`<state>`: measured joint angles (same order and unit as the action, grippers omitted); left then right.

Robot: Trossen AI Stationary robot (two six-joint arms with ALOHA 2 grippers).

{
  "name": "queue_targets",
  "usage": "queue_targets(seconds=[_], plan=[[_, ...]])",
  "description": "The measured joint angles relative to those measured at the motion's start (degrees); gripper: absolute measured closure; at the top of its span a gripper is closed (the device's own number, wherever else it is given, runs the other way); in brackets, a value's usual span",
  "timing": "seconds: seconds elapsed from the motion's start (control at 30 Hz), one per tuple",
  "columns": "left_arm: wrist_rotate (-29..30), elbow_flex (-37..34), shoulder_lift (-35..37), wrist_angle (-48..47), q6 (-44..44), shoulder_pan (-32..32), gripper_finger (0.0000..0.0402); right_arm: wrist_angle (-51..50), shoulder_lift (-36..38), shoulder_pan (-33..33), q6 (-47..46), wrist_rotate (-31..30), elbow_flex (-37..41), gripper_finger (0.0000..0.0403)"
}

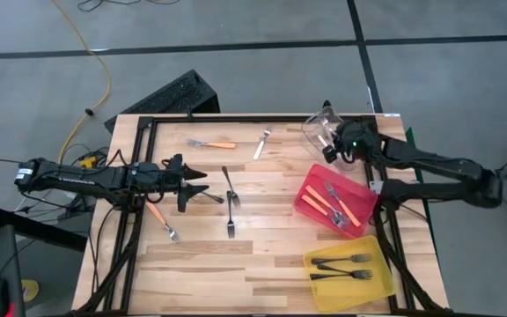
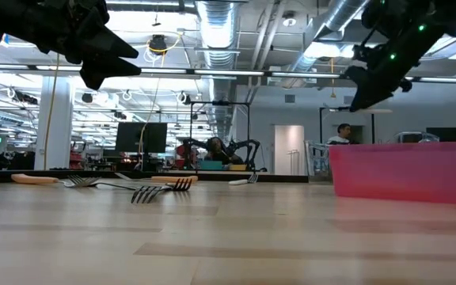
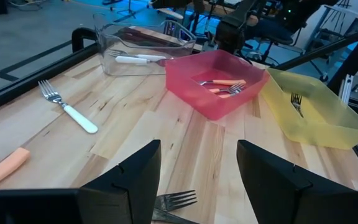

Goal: Sort silverware by color (type)
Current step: Put the white fork into the transparent bin

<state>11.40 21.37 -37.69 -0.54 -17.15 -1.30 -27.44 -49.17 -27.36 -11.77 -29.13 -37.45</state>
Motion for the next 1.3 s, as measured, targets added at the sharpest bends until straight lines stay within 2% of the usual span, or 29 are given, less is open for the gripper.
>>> queue_targets(seconds=[0.3,0.83,0.97,1.3], plan=[[0.0,0.0,0.0,0.0,0.13,0.0,0.0207,7.25,-0.06,-10.6,3.28,14.08,5.9,0.0329],[-0.02,0.0,0.0,0.02,-0.02,0.0,0.0207,14.45,-0.76,-21.16,4.15,23.54,14.67,0.0329],[-0.02,0.0,-0.02,0.02,-0.02,0.0,0.0207,16.92,-1.11,-22.7,3.9,24.07,16.37,0.0329],[0.55,0.0,-0.02,0.0,0.0,0.0,0.0207,18.92,-9.67,-23.8,4.15,24.93,16.42,0.0329]])
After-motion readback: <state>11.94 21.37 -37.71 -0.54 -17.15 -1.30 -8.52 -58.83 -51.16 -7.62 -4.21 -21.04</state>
